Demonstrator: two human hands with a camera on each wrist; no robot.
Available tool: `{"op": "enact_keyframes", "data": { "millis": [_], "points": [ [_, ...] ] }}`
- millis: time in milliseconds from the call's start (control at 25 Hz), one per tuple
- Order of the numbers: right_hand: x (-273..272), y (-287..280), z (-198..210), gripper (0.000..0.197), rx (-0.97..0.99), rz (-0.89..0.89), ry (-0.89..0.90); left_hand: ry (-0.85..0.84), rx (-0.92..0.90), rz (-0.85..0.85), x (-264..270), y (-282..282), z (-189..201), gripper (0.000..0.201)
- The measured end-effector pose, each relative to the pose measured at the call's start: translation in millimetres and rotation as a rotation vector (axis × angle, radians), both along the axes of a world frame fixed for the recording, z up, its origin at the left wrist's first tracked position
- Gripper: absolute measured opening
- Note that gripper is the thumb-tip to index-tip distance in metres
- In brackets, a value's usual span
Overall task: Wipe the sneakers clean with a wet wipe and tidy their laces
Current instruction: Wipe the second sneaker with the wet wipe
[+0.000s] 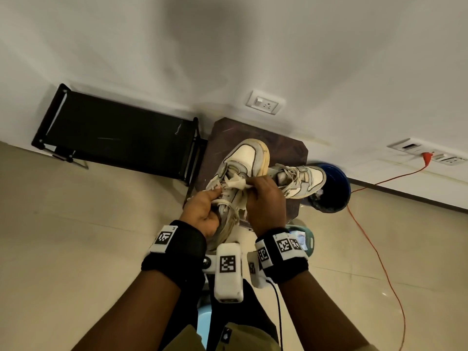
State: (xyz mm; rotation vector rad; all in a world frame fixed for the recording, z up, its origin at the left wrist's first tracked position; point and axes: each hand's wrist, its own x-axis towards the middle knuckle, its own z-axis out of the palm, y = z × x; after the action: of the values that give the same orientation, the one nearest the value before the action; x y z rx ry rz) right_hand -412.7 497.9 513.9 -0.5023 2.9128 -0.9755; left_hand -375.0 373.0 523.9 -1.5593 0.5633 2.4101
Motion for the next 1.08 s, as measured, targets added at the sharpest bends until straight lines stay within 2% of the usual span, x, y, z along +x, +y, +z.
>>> {"op": "enact_keyframes", "data": {
  "millis": [200,320,480,600,760,840,960,1080],
  "points": [
    [4,-41,-17,0.032,-0.002,0.047,-0.198,-0.024,-0.004,0.133,-26,-8,-28,0.021],
    [-10,-45,-38,0.042,-0.009,-0.053,-0.296,-0.056,-0.005,0.125,-45,-10,-56,0.024],
    [-43,-45,-66,0.025,0.081,-0.182,-0.359,-0.026,0.046,0.248,-74,-8,-73,0.027],
    [-70,-41,-83,0.027,0.099,-0.263,-0.349,0.019,0.181,0.385,-90,-9,-76,0.036],
    [-89,-40,-100,0.03,0.103,-0.34,-0.394,0.038,0.196,0.288,-95,-8,-86,0.032],
    [-85,-38,-105,0.029,0.118,-0.345,-0.419,0.002,0.16,0.194,-94,-6,-85,0.025],
    [-73,-34,-111,0.028,0.103,-0.378,-0.458,-0.027,0.123,0.063,-90,-3,-83,0.026],
    [-63,-32,-111,0.027,0.08,-0.439,-0.385,-0.022,0.065,-0.005,-89,2,-82,0.027]
  ]
}}
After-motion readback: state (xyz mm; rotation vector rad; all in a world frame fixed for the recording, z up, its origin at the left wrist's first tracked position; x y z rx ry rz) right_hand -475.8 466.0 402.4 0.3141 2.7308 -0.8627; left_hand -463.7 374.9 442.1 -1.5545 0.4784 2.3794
